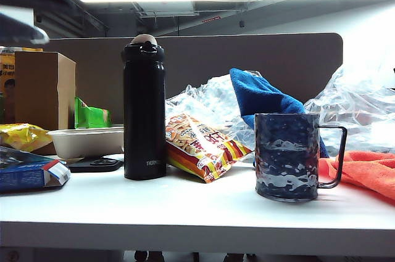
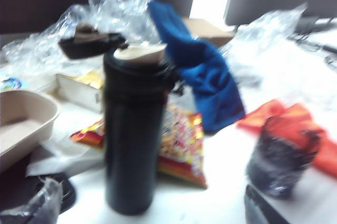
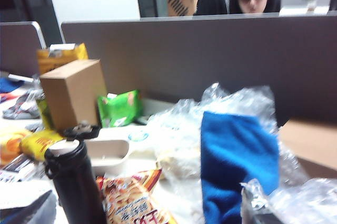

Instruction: Pick up the black thermos, pour some water into the cup, then place the black thermos back on the table.

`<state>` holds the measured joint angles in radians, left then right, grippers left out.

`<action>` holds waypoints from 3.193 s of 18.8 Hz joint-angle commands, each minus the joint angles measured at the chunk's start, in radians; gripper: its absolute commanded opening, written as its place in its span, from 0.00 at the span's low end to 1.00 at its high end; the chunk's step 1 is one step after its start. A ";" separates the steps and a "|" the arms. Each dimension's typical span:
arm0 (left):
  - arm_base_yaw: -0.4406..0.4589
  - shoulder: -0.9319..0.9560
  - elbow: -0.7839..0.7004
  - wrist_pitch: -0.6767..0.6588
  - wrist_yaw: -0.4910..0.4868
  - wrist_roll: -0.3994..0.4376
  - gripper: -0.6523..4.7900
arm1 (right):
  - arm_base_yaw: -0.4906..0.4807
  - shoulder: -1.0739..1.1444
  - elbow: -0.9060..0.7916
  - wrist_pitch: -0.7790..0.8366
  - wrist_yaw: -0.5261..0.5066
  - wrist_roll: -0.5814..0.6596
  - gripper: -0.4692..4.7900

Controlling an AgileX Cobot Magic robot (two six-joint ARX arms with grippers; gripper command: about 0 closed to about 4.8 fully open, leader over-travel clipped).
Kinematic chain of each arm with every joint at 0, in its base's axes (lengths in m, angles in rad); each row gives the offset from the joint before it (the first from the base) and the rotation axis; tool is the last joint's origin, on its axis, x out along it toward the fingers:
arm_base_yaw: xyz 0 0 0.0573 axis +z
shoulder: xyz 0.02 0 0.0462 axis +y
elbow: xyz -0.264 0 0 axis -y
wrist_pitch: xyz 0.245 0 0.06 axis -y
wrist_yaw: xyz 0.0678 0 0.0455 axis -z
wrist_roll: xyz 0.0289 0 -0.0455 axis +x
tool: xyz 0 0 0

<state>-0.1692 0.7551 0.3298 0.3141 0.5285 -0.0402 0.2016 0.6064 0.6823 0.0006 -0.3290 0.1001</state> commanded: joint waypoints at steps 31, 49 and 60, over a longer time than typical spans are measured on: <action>-0.092 0.850 0.213 0.515 0.028 0.149 1.00 | 0.245 0.286 0.005 0.078 0.117 0.000 1.00; -0.129 0.952 0.342 0.536 0.053 0.137 1.00 | 0.244 0.295 0.004 0.055 0.117 0.000 1.00; -0.129 1.030 0.357 0.573 0.052 0.137 0.86 | 0.244 0.298 0.004 0.049 0.117 0.000 1.00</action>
<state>-0.2958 1.7878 0.6823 0.8574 0.5758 0.0971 0.4442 0.9039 0.6807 0.0353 -0.2066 0.0998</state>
